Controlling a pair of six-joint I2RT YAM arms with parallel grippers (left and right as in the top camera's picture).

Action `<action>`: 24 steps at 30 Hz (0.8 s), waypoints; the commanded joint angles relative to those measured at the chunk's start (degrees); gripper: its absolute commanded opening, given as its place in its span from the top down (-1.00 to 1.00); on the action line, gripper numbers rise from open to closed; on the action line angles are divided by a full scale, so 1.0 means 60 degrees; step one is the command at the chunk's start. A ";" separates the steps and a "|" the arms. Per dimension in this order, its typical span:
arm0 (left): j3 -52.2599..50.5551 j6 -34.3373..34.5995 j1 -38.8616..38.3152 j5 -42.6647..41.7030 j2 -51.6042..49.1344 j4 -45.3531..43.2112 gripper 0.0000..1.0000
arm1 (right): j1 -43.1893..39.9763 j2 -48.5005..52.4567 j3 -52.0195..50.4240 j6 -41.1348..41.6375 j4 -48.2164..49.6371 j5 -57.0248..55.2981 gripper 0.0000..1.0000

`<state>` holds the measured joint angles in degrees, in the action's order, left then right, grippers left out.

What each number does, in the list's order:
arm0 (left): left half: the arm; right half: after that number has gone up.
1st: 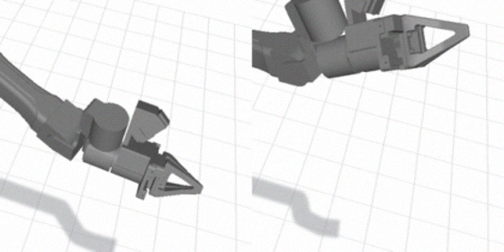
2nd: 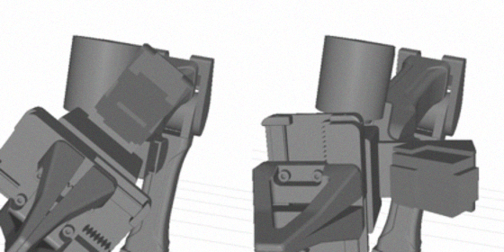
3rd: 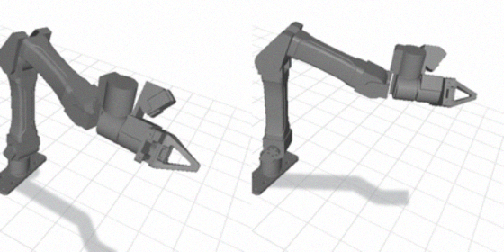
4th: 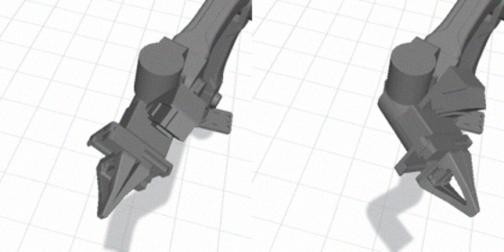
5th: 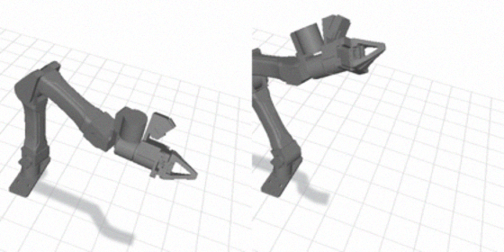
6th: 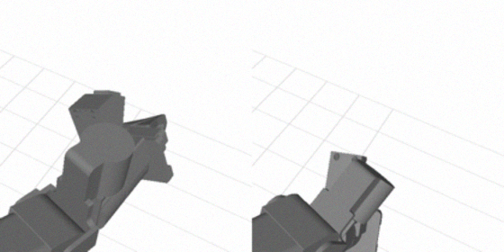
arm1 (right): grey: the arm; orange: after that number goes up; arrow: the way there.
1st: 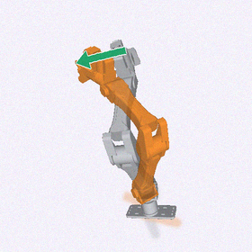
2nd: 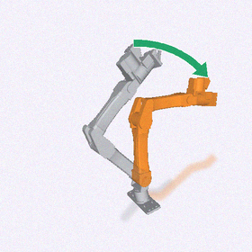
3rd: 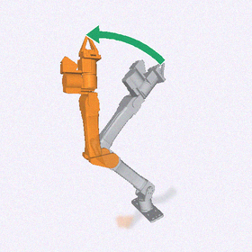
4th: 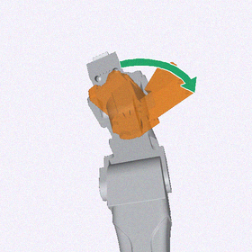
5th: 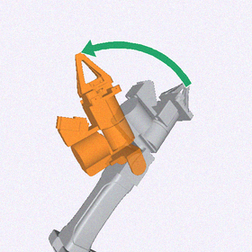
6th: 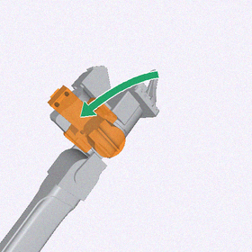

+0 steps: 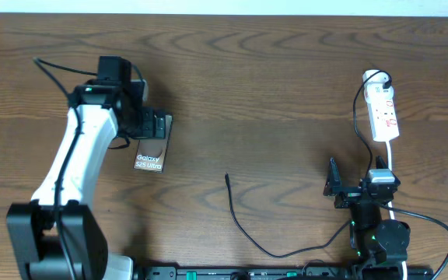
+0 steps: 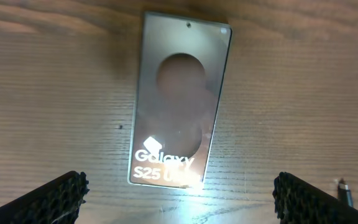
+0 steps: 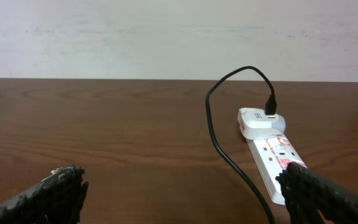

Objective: Plug charger to phone and switch on socket
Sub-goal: 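Move the left gripper over the Galaxy phone and lower onto it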

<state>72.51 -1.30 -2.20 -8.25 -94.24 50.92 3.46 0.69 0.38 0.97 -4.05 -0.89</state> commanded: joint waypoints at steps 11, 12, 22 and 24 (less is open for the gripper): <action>-0.0120 -0.0029 -0.0175 -0.0007 -0.1971 -0.0470 -0.96 | 0.0062 -0.0051 -0.0011 -0.0102 -0.0040 -0.0044 -0.99; -0.0120 -0.0029 -0.0175 -0.0007 -0.2014 -0.0506 -0.96 | 0.0062 -0.0051 -0.0011 -0.0102 -0.0040 -0.0044 -0.99; -0.0120 -0.0678 -0.0175 0.0707 -0.2102 -0.0685 -0.96 | 0.0062 -0.0051 -0.0011 -0.0102 -0.0040 -0.0044 -0.98; -0.0124 -0.0678 -0.0186 0.0703 -0.2102 -0.0681 -0.95 | 0.0062 -0.0051 -0.0011 -0.0102 -0.0040 -0.0044 -0.99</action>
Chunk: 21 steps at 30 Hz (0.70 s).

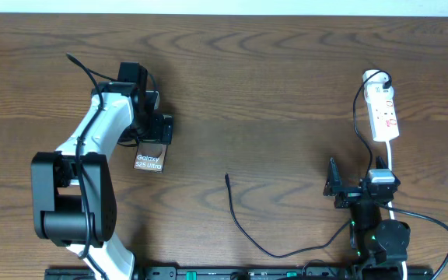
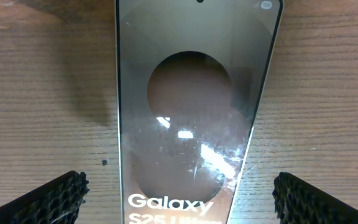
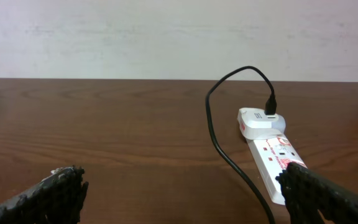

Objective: Plug charger to phone and switch on socket
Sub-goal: 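Move the left gripper over the Galaxy phone and lower onto it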

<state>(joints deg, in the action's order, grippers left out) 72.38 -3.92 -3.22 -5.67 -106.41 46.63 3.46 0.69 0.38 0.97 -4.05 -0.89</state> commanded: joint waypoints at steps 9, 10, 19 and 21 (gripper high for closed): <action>-0.0117 -0.0237 -0.0015 0.0200 -0.0120 -0.0142 -0.96 | 0.0062 -0.0051 -0.0011 -0.0102 -0.0040 -0.0044 -0.98; -0.0120 -0.0233 -0.0015 0.0200 -0.0120 -0.0146 -0.96 | 0.0062 -0.0051 -0.0011 -0.0102 -0.0040 -0.0044 -0.99; -0.0277 -0.0091 -0.0015 0.0200 -0.0127 -0.0251 -0.96 | 0.0062 -0.0051 -0.0011 -0.0102 -0.0040 -0.0044 -0.99; -0.0397 -0.0091 -0.0015 0.0200 -0.0127 -0.0317 -0.96 | 0.0062 -0.0051 -0.0011 -0.0102 -0.0040 -0.0044 -0.99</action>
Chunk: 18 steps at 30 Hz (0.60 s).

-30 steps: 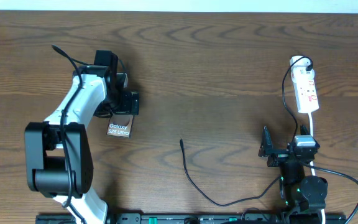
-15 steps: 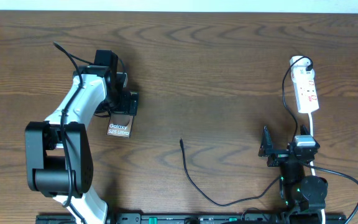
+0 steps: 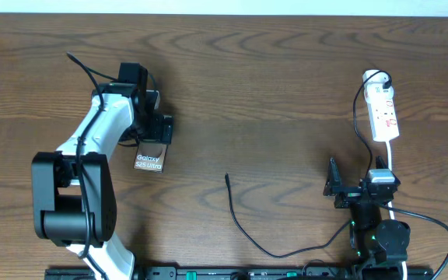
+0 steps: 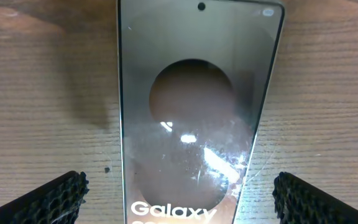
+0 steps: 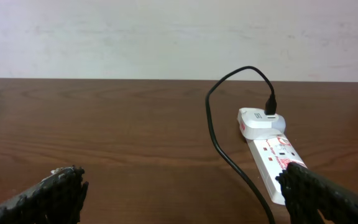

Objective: Plug charger to phone and switch on socket
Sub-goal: 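Move the left gripper over the Galaxy phone and lower onto it, then close the left gripper on the phone's bottom edge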

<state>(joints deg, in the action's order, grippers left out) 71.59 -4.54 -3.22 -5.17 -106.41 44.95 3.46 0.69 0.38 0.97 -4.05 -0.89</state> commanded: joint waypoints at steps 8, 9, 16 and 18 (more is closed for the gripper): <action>-0.0550 0.0011 -0.0015 -0.0313 -0.0127 -0.0310 -0.96 | 0.0062 -0.0051 -0.0011 -0.0106 -0.0040 -0.0044 -0.99; -0.0550 0.0011 -0.0015 -0.0386 -0.0127 -0.0372 -0.96 | 0.0062 -0.0051 -0.0011 -0.0102 -0.0040 -0.0044 -0.98; -0.0594 0.0007 -0.0015 -0.0372 -0.0127 -0.0554 -0.96 | 0.0062 -0.0051 -0.0011 -0.0102 -0.0040 -0.0044 -0.99; -0.0674 0.0011 -0.0015 -0.0248 -0.0127 -0.0703 -0.96 | 0.0062 -0.0051 -0.0011 -0.0102 -0.0040 -0.0044 -0.99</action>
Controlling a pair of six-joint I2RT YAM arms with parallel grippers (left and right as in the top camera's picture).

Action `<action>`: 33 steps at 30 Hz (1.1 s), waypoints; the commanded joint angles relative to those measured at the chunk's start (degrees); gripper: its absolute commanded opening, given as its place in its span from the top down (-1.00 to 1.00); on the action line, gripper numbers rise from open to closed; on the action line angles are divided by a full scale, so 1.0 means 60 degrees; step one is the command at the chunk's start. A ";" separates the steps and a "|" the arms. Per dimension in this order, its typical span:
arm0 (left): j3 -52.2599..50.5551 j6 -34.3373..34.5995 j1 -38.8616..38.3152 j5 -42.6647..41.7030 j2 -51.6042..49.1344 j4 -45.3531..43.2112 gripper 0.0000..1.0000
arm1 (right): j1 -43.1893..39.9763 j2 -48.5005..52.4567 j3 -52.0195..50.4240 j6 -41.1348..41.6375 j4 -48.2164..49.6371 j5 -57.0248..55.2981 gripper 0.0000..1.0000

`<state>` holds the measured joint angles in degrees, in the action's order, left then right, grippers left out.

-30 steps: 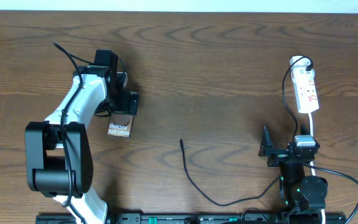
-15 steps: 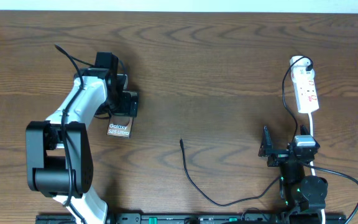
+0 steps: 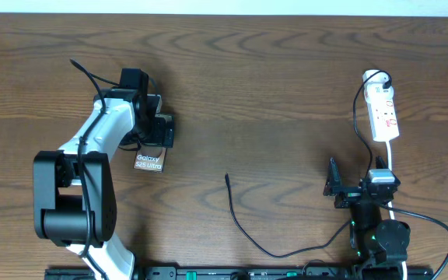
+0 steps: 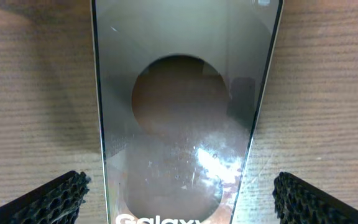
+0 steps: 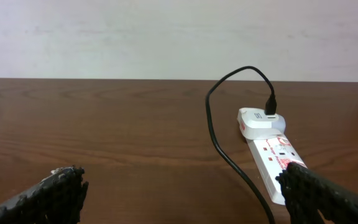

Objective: Plug charger to phone and switch on socket
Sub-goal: 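Close the left gripper on the phone's bottom edge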

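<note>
The phone (image 3: pixel 151 158) lies flat on the table, screen up, reading "Galaxy S25 Ultra"; it fills the left wrist view (image 4: pixel 182 112). My left gripper (image 3: pixel 159 131) (image 4: pixel 179 202) is open, low over the phone's far end, a finger on each side of it. The black charger cable runs from the white adapter (image 5: pixel 260 120) in the white power strip (image 3: pixel 383 113) (image 5: pixel 277 162) to its loose plug end (image 3: pixel 227 178) mid-table. My right gripper (image 3: pixel 362 191) (image 5: pixel 182 196) is open and empty near the front right edge.
The cable (image 3: pixel 274 247) loops along the table's front edge between the plug end and my right arm. A pale wall (image 5: pixel 166 37) rises behind the far edge. Bare wood (image 3: pixel 271 93) lies between phone and strip.
My left gripper has come lower and closer over the phone, which looks larger in the wrist view, its top edge now out of frame. The right arm has not moved.
At first my left gripper hovered open above the phone with the whole handset in its wrist view. By the following moments the arm had turned and dropped closer, the phone filling the view. It is closer still now. Right gripper, cable and strip stayed put.
</note>
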<state>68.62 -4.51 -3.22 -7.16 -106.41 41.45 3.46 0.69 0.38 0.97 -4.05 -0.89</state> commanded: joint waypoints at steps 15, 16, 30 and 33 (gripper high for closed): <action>-0.0426 0.0000 -0.0015 0.0091 -0.0127 -0.0714 -0.96 | 0.0062 -0.0051 -0.0011 -0.0106 -0.0040 -0.0044 -0.99; -0.0459 0.0000 -0.0015 0.0095 -0.0127 -0.0729 -0.95 | 0.0062 -0.0051 -0.0011 -0.0102 -0.0040 -0.0044 -0.99; -0.0707 -0.0146 -0.0015 0.0098 -0.0127 -0.0871 -0.96 | 0.0062 -0.0051 -0.0011 -0.0102 -0.0040 -0.0044 -0.99; -0.0732 -0.0146 -0.0015 0.0168 -0.0127 -0.0914 -0.96 | 0.0062 -0.0051 -0.0011 -0.0102 -0.0040 -0.0044 -0.99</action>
<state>65.10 -4.58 -3.22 -7.14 -106.41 36.05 3.46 0.69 0.38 0.97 -4.05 -0.89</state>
